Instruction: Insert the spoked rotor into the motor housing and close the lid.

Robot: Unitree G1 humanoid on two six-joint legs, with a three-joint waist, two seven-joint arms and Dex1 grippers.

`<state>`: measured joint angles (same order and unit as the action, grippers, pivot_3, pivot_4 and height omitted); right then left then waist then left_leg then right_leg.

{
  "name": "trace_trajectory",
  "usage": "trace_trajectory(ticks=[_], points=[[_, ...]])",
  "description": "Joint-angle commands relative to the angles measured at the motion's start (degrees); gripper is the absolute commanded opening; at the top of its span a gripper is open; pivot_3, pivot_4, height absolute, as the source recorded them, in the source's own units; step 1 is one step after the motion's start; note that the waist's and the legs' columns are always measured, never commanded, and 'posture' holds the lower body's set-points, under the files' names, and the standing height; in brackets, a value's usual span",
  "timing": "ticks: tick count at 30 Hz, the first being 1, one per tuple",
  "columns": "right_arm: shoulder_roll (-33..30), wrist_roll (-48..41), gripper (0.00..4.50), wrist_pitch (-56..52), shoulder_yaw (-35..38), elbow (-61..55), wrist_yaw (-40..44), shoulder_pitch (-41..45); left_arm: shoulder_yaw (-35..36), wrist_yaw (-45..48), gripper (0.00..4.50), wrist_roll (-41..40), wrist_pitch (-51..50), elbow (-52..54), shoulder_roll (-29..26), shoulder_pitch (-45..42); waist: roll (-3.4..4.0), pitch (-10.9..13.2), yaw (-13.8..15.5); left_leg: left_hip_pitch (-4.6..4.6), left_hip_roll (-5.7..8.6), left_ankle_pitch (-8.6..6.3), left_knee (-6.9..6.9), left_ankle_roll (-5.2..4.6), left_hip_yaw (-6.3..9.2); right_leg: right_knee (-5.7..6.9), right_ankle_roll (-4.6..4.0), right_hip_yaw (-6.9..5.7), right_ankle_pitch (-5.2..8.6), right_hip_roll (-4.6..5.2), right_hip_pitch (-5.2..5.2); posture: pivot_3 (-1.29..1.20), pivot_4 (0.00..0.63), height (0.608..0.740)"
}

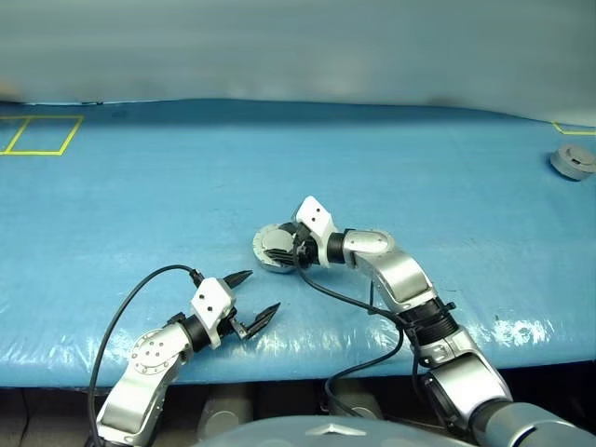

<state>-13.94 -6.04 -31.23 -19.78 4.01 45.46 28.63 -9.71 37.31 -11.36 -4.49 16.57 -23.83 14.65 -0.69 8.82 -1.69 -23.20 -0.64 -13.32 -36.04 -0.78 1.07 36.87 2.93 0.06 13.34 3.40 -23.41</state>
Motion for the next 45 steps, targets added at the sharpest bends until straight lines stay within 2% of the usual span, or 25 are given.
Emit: trace_trajectory(ticks=[1,14,25,33,45], points=[[-0.83,1.20,3.04,0.06,-1.83,1.61,0.74,0.11,-0.21,0.08,4.50,-0.29,0.40,1.78,0.23,-0.26,0.00,0.00,0.01,0.00,0.01,0.00,-0.01,0.00,0.00,0.01,0.00,0.00,-0.01,0.00,0.00,0.00,0.150,0.740],[-2.88,2.98,3.04,5.55,-2.92,3.78,3.79,2.24,-0.17,-0.08,4.50,-0.29,0.29,1.89,0.32,-0.20,0.00,0.00,0.11,0.00,0.04,0.01,-0.15,0.01,-0.02,0.04,0.07,0.03,-0.10,0.00,0.06,0.00,0.150,0.740],[-4.19,-0.87,3.04,2.05,-2.57,0.81,9.82,3.04,-0.21,-0.01,4.50,-0.39,0.27,1.99,0.32,-0.11,0.00,0.00,0.35,-0.03,0.09,0.01,-0.15,0.01,-0.01,0.03,0.12,0.08,-0.15,0.04,0.06,0.00,0.150,0.740],[-3.69,0.37,3.04,5.31,-2.31,3.98,9.91,4.72,-0.33,0.10,4.50,-0.36,0.32,2.01,0.37,-0.08,0.00,0.00,0.31,-0.03,0.13,0.01,-0.17,0.01,-0.02,0.05,0.13,0.08,-0.16,0.02,0.06,0.00,0.150,0.740],[-4.75,3.11,3.04,12.76,-3.87,12.45,15.66,9.73,-0.13,0.18,4.50,-0.27,0.39,2.23,0.15,0.30,0.02,0.01,0.21,-0.02,0.10,0.01,-0.53,0.01,-0.05,0.12,0.18,0.09,-0.27,-0.03,0.19,0.00,0.150,0.740]])
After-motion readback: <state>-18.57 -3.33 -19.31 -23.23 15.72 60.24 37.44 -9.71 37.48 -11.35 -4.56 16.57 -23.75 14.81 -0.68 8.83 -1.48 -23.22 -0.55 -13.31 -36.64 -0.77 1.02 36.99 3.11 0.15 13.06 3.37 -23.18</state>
